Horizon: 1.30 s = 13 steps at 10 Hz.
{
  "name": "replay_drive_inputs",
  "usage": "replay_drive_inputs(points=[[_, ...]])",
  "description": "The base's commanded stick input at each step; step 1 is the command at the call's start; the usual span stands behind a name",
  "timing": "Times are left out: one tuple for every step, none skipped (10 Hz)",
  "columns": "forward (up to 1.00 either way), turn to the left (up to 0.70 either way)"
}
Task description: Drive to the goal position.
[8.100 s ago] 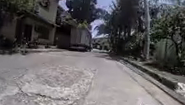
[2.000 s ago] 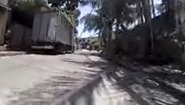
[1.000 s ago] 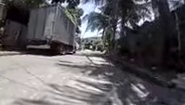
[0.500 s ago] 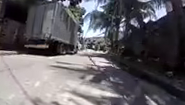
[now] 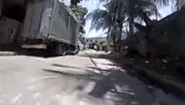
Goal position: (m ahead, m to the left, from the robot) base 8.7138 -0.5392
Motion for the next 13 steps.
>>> replay_drive_inputs(points=[[1.0, 0.01], [1.0, 0.01], [1.0, 0.01], [1.0, 0.01], [1.0, 0.01], [1.0, 0.01], [1.0, 0.01], [1.0, 0.01], [1.0, -0.27], [1.0, -0.39], [1.0, -0.28], [1.0, 0.01], [1.0, 0.01]])
